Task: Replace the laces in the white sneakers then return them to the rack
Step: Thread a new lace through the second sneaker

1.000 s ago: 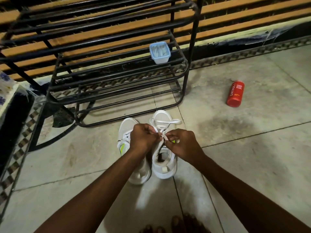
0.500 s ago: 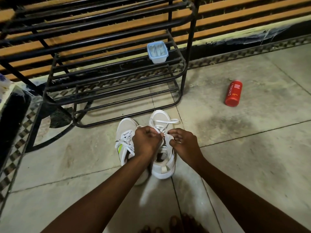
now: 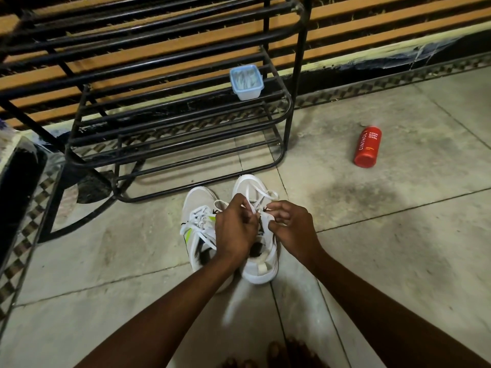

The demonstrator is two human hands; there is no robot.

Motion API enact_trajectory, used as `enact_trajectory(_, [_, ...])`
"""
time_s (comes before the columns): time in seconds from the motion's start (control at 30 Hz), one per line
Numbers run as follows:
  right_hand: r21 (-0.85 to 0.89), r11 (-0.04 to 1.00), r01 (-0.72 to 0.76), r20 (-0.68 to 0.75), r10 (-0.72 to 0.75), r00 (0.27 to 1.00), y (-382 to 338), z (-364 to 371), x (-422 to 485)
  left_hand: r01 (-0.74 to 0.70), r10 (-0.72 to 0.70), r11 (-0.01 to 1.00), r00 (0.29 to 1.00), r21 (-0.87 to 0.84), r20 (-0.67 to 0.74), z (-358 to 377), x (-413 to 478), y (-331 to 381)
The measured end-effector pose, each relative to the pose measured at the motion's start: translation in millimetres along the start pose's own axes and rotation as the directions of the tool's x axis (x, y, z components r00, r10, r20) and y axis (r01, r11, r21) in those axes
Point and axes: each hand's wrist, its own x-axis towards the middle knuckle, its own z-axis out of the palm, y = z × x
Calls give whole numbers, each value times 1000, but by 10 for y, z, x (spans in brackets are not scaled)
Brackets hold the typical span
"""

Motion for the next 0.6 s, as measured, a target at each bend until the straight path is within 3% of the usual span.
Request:
enact_trajectory(0.13, [-9,1000,-2,15,3,1000,9,1,9,-52,48,995,998,87,47,5,-2,5])
enact_trajectory(0.3, [-36,999,16,43,-14,999,40,-1,-3,-20,16,996,998,84,57,-18,65,16])
enact_trajectory(0.5, [32,999,1,155,-6,988,8,-68,48,-153,99,963,966,222,238,-22,132,57])
enact_trajectory(0.6, [31,999,19,158,-24,987,-10,-50,56,-147,91,969,959,200,268,-46,159,75])
